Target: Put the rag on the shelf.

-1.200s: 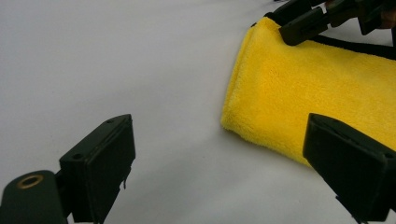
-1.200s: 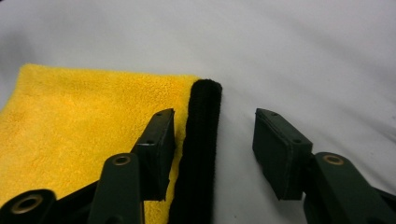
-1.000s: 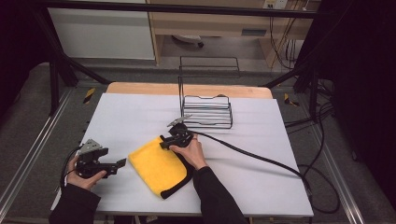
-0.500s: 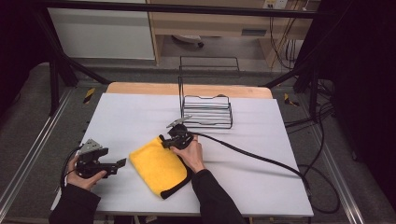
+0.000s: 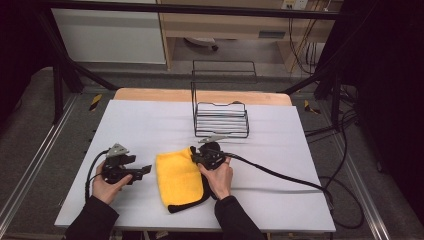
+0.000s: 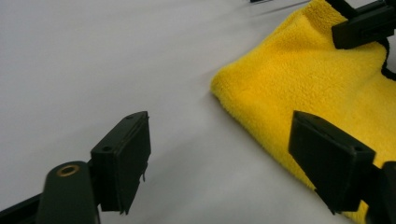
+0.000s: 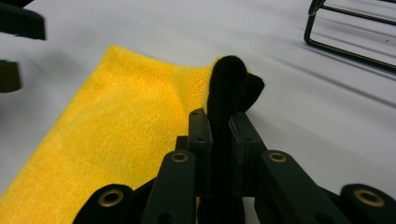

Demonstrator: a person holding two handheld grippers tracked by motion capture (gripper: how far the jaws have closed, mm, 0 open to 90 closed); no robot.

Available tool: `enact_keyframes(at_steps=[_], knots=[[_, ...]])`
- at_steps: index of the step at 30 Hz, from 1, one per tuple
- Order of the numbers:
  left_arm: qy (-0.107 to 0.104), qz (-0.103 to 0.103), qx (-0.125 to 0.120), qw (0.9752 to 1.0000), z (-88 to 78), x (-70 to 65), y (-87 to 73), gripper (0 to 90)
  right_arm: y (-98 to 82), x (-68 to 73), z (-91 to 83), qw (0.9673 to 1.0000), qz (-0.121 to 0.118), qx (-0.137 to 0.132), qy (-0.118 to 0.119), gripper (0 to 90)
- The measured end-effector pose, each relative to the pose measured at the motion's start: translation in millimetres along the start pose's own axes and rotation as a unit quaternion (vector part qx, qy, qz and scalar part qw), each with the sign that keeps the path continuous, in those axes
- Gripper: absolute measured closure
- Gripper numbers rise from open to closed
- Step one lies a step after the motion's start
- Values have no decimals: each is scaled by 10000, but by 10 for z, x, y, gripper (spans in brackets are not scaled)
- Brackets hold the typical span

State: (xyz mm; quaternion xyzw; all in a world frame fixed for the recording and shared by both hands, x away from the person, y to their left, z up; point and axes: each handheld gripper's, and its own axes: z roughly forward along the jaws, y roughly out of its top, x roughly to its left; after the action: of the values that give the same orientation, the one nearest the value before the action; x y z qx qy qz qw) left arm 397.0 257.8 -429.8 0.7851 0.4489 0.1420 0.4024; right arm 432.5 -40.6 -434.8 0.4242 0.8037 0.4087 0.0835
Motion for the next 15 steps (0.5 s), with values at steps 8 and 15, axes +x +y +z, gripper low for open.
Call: enact_keyframes(at_steps=[8,15], knots=[[169,-294,188,9992,350,39,128,400,68,-234,211,9984,-483,82,269,679],[62,-313,289,9991,403,44,114,527,209,-412,267,9989,-298,89,349,543]])
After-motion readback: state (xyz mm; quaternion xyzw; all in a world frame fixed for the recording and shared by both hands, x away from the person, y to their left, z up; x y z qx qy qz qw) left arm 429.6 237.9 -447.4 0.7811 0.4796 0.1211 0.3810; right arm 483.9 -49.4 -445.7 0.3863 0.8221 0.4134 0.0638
